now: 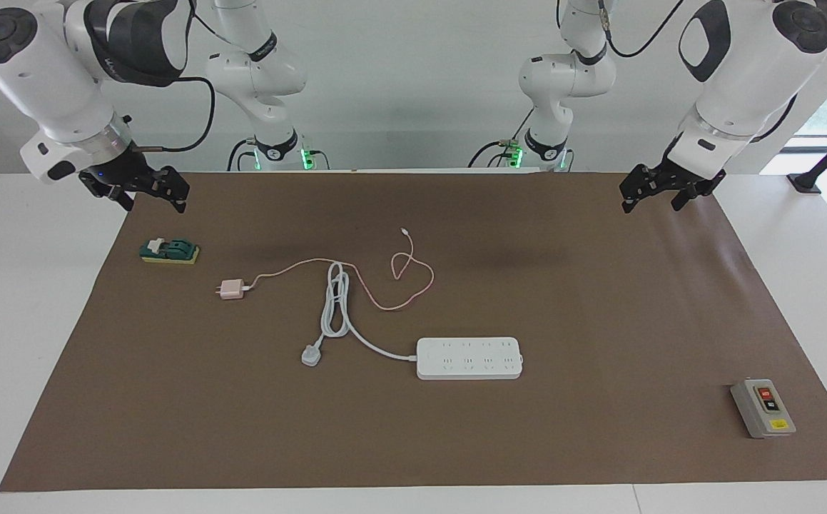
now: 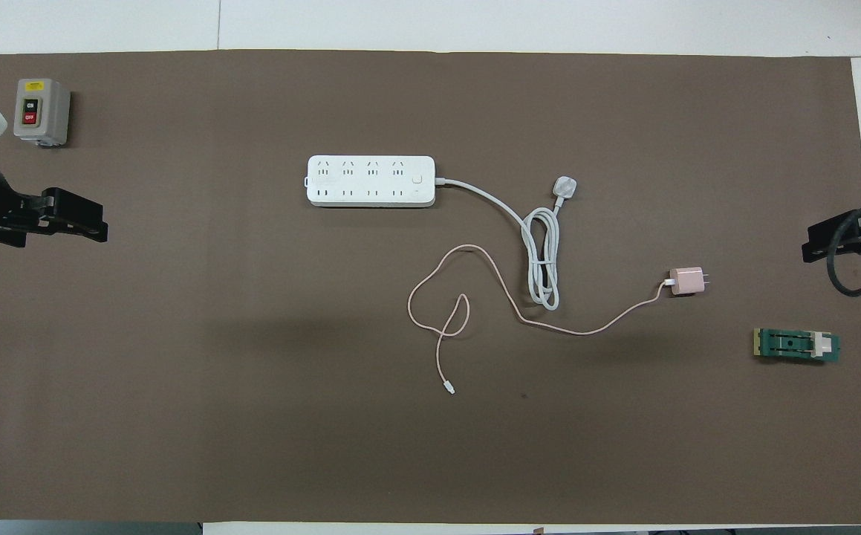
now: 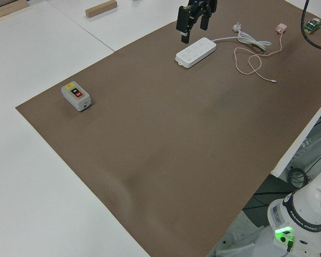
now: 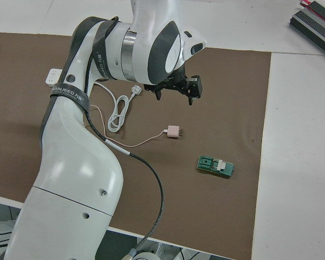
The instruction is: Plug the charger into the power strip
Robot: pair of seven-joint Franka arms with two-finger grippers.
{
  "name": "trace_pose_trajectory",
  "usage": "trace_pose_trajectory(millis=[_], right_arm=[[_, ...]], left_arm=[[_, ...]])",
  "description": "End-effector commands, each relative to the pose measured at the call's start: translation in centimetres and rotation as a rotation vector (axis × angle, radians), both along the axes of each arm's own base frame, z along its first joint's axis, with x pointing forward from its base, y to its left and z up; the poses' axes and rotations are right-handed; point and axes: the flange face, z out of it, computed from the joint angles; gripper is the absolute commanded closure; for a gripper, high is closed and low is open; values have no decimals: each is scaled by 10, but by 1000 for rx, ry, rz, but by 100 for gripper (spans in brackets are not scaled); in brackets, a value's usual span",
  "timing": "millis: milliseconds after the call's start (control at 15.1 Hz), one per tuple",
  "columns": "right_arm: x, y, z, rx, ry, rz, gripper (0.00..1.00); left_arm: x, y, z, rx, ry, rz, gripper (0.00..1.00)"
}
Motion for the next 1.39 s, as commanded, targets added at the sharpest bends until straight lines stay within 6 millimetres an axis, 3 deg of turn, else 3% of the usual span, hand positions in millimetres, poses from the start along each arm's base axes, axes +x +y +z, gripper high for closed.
trace_pose_trajectory(millis=[0, 332, 465, 598, 797, 930, 1129, 1328], right_arm=[[-7, 6, -3, 21, -9, -199, 0], [-12, 18, -36, 84, 108, -739, 0], [-5, 22, -58, 85, 129, -961, 0], [-2, 13, -78, 105, 143, -1094, 0], [1, -20, -111, 167, 186, -1272, 0], [-1, -20, -134, 155, 202, -1324, 0], [4, -25, -155, 195, 234, -1401, 0], [0, -22, -179, 208, 213, -1426, 0]], left_arm=[[9, -12, -1, -83, 13, 22, 0], [11, -52, -13, -228, 61, -9, 0], [15, -69, -26, -307, 99, -8, 0], [15, -107, -32, -338, 102, -6, 0], [21, -132, -46, -463, 153, 60, 0], [31, -134, -62, -573, 201, 96, 0], [50, -116, -83, -720, 243, 157, 0], [63, -105, -98, -907, 222, 99, 0]])
